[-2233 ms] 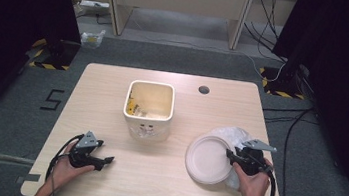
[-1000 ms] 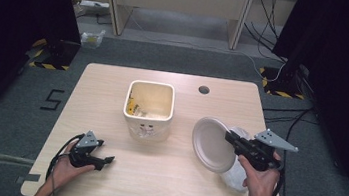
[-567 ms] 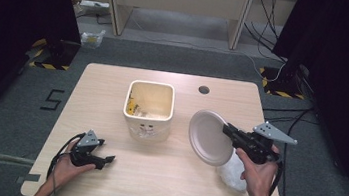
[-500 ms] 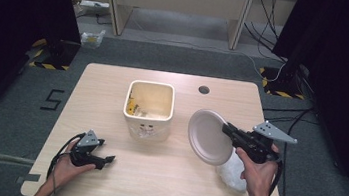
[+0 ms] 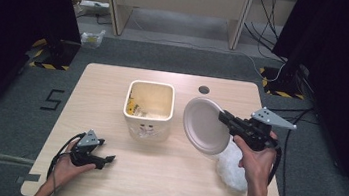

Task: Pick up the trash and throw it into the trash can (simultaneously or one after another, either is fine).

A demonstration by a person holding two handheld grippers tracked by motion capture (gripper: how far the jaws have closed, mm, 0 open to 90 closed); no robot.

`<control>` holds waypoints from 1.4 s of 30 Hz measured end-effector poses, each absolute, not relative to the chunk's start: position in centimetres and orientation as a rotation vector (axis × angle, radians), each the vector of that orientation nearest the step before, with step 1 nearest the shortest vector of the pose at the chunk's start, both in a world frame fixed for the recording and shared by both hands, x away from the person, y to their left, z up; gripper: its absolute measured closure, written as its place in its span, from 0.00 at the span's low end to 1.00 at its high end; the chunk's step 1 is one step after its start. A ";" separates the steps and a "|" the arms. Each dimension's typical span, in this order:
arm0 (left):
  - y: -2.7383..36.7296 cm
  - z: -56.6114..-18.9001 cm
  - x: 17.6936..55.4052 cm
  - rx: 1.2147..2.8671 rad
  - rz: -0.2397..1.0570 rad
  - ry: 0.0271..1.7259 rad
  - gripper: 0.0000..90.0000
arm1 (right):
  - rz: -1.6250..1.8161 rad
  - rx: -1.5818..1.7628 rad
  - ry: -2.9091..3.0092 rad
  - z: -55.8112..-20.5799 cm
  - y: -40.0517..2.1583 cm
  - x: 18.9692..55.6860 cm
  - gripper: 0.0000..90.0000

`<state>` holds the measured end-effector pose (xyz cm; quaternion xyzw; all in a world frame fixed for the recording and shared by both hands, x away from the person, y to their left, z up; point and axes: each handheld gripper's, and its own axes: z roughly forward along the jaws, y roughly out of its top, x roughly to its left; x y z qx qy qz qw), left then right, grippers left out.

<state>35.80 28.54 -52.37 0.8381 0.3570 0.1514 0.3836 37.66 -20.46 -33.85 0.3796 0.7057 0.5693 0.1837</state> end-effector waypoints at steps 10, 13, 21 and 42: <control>28.5 -52.4 35.9 2.135 0.391 0.912 0.21 | 1.641 1.074 2.004 -32.8 -20.0 39.3 0.95; 28.5 -52.4 35.9 2.135 0.391 0.911 0.21 | 1.640 1.062 1.992 -32.2 -20.2 39.3 0.95; 28.5 -52.4 35.9 2.135 0.391 0.911 0.21 | 1.648 1.057 1.978 -31.4 -20.4 39.8 0.95; 28.5 -52.4 35.8 2.133 0.392 0.918 0.21 | 1.752 0.960 1.988 -28.7 -16.8 41.7 0.95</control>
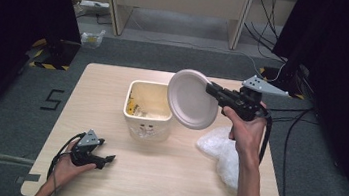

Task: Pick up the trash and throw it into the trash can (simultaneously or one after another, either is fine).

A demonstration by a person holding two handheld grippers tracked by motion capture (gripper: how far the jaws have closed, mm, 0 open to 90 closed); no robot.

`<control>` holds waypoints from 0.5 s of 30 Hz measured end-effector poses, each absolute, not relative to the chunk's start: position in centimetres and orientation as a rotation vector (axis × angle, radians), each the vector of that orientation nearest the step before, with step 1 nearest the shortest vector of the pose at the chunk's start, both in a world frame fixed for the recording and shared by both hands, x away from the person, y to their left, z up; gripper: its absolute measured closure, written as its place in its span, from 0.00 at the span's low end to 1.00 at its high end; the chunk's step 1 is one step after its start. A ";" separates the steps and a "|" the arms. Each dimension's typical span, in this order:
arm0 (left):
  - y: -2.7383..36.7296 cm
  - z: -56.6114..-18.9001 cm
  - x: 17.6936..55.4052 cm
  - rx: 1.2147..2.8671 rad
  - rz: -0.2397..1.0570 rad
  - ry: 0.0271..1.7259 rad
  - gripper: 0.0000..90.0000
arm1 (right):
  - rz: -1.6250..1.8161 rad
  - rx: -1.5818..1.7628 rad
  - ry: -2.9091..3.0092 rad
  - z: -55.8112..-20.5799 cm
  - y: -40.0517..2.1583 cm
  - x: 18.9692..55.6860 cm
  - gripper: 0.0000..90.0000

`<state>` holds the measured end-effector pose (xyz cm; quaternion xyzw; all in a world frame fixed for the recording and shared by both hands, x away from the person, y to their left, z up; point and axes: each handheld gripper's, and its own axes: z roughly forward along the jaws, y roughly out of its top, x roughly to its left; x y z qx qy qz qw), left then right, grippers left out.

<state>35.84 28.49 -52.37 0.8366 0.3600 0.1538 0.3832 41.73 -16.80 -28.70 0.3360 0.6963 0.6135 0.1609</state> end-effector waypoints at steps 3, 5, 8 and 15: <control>28.5 -52.4 35.8 2.132 0.393 0.918 0.21 | 1.778 0.955 1.993 -28.4 -16.1 42.2 0.95; 28.5 -52.4 35.8 2.132 0.394 0.918 0.21 | 1.785 0.949 1.998 -28.1 -15.4 42.7 0.95; 28.5 -52.4 35.8 2.131 0.394 0.919 0.21 | 1.791 0.949 2.001 -28.0 -15.0 43.0 0.95; 28.5 -52.4 35.8 2.132 0.394 0.918 0.21 | 1.807 0.948 2.024 -28.1 -12.9 44.4 0.95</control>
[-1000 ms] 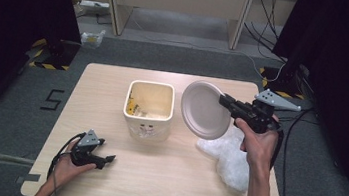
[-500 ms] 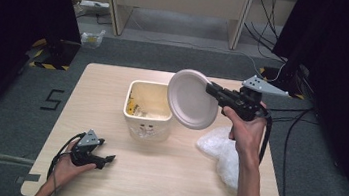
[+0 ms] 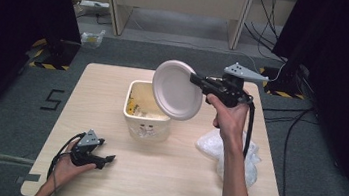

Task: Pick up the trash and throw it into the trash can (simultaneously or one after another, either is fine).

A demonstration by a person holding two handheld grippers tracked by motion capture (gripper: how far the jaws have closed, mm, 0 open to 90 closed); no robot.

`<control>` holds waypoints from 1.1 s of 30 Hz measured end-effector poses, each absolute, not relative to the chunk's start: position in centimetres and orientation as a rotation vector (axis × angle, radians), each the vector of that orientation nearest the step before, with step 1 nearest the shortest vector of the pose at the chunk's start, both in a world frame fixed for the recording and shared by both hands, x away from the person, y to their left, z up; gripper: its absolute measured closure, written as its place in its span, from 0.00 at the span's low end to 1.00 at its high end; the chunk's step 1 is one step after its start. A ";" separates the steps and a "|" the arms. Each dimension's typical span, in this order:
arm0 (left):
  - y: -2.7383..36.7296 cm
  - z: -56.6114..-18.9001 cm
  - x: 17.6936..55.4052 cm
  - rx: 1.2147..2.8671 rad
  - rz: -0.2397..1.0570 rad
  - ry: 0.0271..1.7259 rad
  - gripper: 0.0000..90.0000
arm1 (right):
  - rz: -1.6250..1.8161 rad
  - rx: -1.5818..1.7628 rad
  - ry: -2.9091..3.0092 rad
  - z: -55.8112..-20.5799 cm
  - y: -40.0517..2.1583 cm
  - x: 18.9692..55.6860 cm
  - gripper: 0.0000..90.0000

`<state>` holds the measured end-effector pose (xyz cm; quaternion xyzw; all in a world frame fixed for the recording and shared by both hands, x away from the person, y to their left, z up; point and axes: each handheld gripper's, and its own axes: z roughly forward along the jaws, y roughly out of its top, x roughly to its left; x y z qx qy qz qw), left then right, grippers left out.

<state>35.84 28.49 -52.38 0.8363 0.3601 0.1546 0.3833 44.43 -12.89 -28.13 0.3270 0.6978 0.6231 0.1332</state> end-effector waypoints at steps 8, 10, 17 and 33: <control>28.5 -52.4 35.8 2.134 0.394 0.916 0.21 | 1.836 0.969 2.014 -28.4 -11.3 45.8 0.95; 28.5 -52.4 35.9 2.135 0.395 0.915 0.21 | 1.844 0.982 2.012 -28.8 -10.7 46.3 0.95; 28.5 -52.4 35.8 2.135 0.393 0.917 0.21 | 1.842 0.997 2.041 -29.5 -8.8 47.4 0.95; 28.5 -52.4 35.8 2.136 0.392 0.916 0.21 | 1.746 1.088 2.122 -32.8 -5.5 49.8 0.95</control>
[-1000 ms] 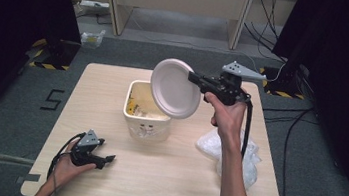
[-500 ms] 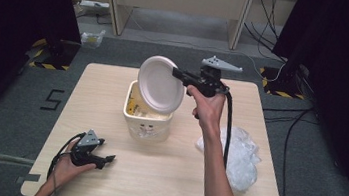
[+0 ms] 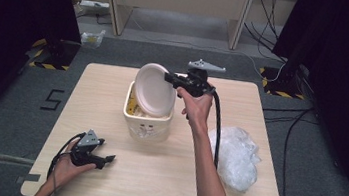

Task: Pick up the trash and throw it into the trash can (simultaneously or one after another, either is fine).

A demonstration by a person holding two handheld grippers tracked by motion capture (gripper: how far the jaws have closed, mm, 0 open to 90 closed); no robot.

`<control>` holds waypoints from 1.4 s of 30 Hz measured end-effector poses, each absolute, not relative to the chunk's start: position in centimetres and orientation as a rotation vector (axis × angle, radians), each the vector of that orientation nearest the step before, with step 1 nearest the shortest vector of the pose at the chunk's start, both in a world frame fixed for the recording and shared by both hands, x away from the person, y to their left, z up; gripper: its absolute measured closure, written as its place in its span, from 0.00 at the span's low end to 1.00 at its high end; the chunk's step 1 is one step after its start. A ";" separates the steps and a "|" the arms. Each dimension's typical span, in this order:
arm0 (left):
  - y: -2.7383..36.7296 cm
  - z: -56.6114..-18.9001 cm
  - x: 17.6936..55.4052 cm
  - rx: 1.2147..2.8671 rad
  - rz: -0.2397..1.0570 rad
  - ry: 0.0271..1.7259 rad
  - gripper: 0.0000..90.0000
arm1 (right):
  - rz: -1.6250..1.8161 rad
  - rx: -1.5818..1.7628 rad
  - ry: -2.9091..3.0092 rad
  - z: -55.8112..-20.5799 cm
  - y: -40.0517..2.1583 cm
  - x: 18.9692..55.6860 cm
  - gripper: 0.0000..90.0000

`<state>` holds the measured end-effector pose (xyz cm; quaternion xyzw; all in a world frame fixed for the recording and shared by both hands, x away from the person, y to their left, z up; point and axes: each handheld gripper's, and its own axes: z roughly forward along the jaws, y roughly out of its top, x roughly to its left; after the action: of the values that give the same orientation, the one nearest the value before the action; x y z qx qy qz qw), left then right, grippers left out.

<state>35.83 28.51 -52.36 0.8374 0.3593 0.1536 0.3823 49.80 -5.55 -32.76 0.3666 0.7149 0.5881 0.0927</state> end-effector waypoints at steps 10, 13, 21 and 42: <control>28.5 -52.4 35.8 2.136 0.392 0.912 0.22 | 1.668 1.137 2.227 -35.2 -4.3 51.0 0.95; 28.5 -52.4 35.8 2.138 0.393 0.911 0.22 | 1.644 1.146 2.252 -36.0 -4.0 51.1 0.94; 28.6 -52.3 35.8 2.137 0.393 0.910 0.23 | 1.585 1.168 2.281 -36.4 -3.9 51.3 0.71; 28.6 -52.3 35.8 2.138 0.392 0.910 0.23 | 1.406 1.108 2.209 -32.1 -9.3 46.7 0.36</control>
<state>35.79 28.57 -52.34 0.8384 0.3568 0.1538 0.3824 46.71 -9.27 -32.07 0.3852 0.7684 0.4889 0.1486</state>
